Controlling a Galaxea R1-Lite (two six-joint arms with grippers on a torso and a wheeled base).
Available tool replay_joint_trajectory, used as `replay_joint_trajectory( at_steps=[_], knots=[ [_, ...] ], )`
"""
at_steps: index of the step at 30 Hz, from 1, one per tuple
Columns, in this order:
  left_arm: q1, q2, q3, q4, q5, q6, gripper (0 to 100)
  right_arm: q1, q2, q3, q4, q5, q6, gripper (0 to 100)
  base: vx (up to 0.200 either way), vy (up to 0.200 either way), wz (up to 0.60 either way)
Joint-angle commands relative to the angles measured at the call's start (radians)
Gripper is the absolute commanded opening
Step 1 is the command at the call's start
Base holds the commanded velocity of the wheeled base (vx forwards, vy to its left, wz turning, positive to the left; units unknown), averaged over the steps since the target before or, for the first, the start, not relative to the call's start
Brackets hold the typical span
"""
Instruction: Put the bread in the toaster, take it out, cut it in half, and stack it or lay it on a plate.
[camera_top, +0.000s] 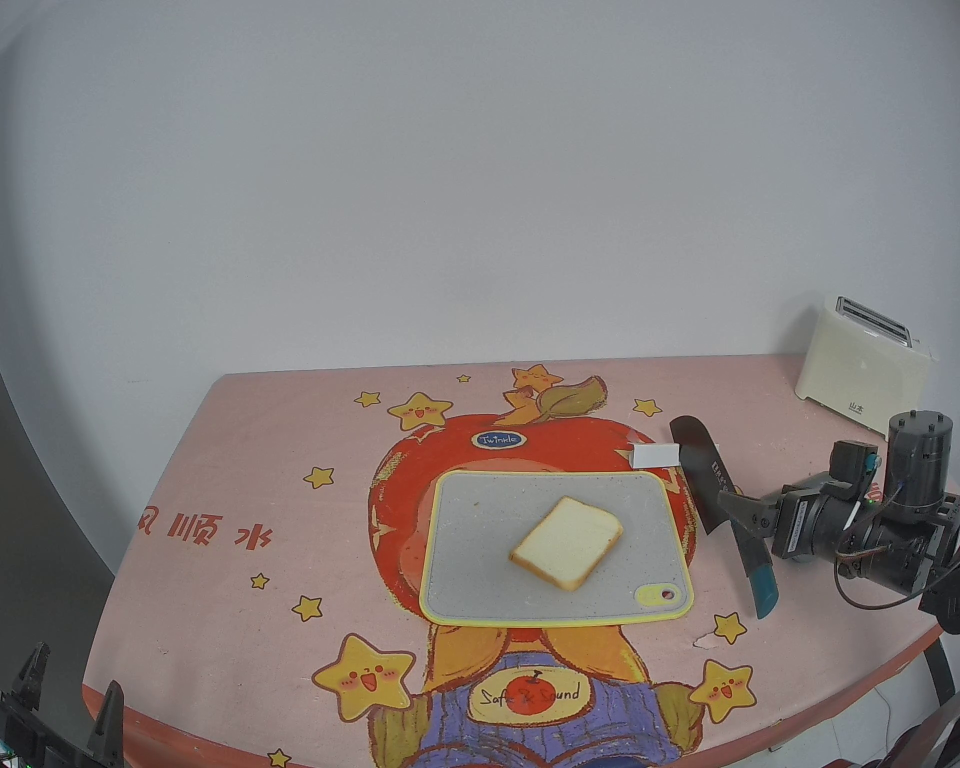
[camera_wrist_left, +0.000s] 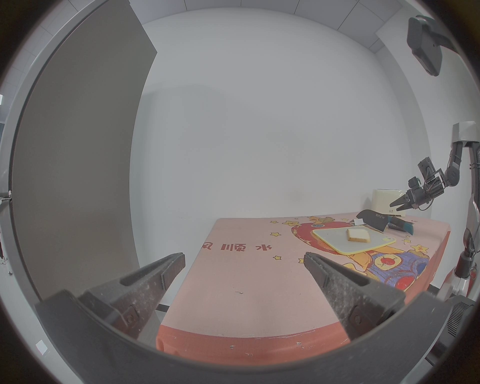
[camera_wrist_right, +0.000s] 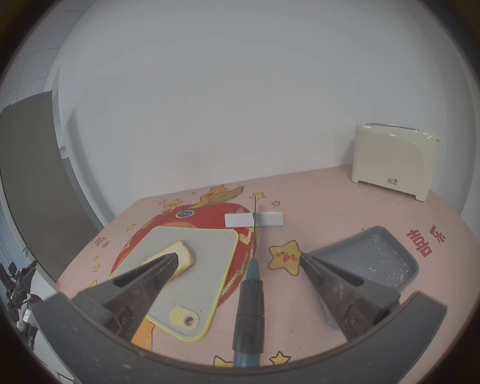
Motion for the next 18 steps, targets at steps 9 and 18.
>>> replay_joint_trajectory(
  at_steps=[9,18],
  knots=[
    [0.001,-0.010,0.016,0.000,0.001,0.000,100,0.002,0.084,0.002,-0.009,-0.005,0.001,100,0.000,0.000,0.00],
    [-0.001,-0.010,0.016,0.000,0.001,0.000,100,0.001,0.126,0.001,-0.011,-0.003,0.003,100,0.000,0.000,0.00]
  ],
)
